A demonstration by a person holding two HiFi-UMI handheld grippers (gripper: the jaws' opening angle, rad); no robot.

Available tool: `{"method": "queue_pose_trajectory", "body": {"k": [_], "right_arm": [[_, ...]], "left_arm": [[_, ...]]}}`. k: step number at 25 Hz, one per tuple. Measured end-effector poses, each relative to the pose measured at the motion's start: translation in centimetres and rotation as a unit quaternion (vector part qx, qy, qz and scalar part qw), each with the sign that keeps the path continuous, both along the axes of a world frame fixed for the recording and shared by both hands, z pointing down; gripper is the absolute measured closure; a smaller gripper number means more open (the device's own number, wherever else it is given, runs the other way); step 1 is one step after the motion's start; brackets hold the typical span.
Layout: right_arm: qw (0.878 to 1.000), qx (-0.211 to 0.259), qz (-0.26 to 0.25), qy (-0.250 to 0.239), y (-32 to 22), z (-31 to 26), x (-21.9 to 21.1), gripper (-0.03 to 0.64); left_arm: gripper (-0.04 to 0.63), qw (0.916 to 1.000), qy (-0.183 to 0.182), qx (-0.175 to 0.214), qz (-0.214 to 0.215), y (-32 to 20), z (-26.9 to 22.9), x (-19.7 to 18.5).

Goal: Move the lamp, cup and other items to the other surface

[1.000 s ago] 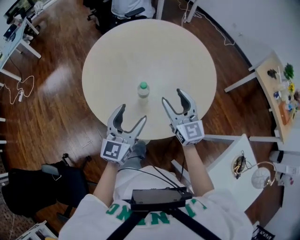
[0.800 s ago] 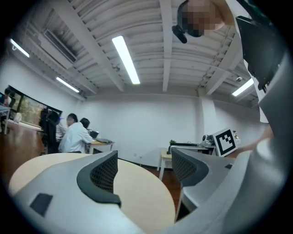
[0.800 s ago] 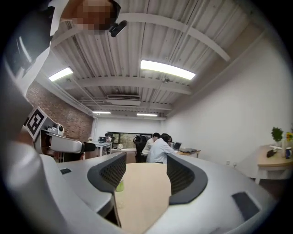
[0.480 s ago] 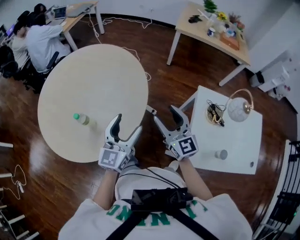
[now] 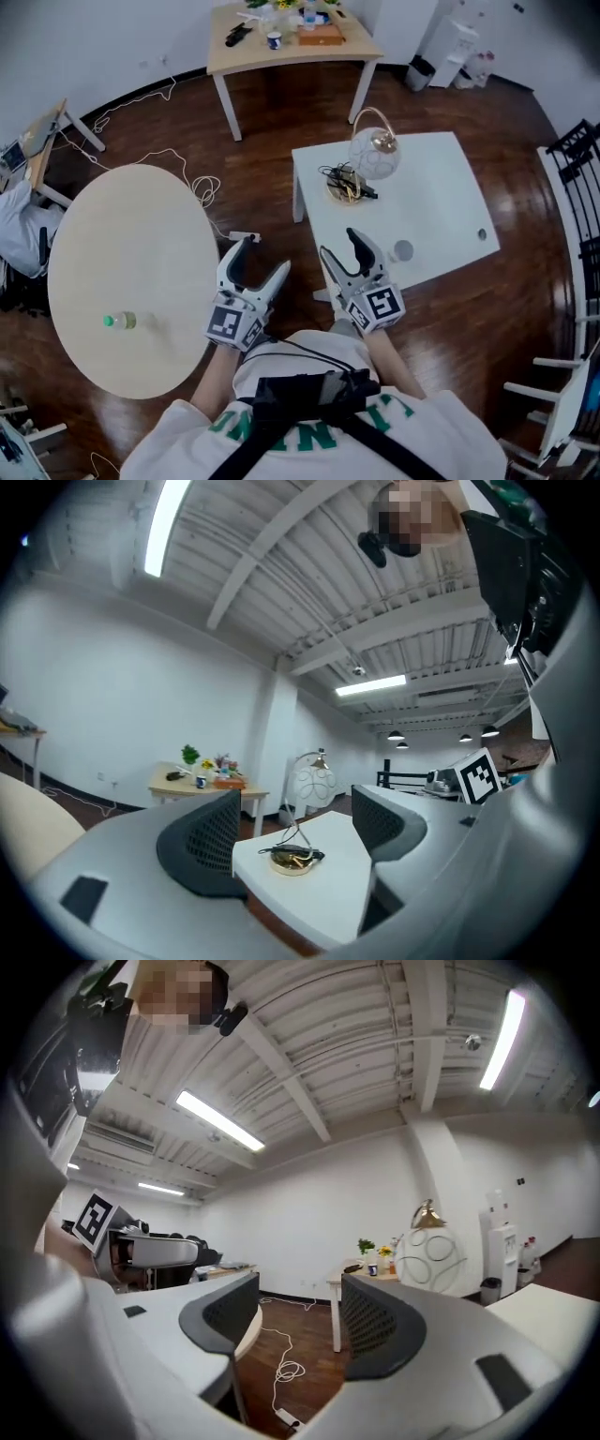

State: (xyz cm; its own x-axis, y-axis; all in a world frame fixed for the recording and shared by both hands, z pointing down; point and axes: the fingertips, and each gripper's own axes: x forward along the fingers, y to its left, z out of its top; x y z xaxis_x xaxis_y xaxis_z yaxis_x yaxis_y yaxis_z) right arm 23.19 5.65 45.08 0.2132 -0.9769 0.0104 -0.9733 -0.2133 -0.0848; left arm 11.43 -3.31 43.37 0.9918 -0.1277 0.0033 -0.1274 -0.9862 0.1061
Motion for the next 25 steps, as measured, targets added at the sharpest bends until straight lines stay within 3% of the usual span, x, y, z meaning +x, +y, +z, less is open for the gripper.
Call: {"method": "queue_pose_trajectory", "body": {"k": [9, 14, 21, 25], "right_arm": [[0.995, 0.01, 0.096, -0.001, 8.5, 0.0, 5.4, 0.319], [0.991, 0.006, 0.136, -0.009, 12.6, 0.6, 7.3, 0.319], [0.979, -0.02, 0.2, -0.022, 18.9, 3.6, 9.9, 0.319], [0.969, -0.053, 0.236, -0.055, 22.0, 7.5, 11.9, 0.319]], "left_arm": [[0.232, 0.9931, -0.01, -0.039, 0.11, 7.6, 0.8, 8.6], [0.236, 0.9873, -0.037, -0.007, 0.154, 11.0, 1.5, 12.0], [0.236, 0.9751, -0.057, 0.001, 0.214, 15.6, 3.2, 15.2], [0.236, 0.9658, -0.08, -0.004, 0.247, 18.1, 4.8, 16.8]]}}
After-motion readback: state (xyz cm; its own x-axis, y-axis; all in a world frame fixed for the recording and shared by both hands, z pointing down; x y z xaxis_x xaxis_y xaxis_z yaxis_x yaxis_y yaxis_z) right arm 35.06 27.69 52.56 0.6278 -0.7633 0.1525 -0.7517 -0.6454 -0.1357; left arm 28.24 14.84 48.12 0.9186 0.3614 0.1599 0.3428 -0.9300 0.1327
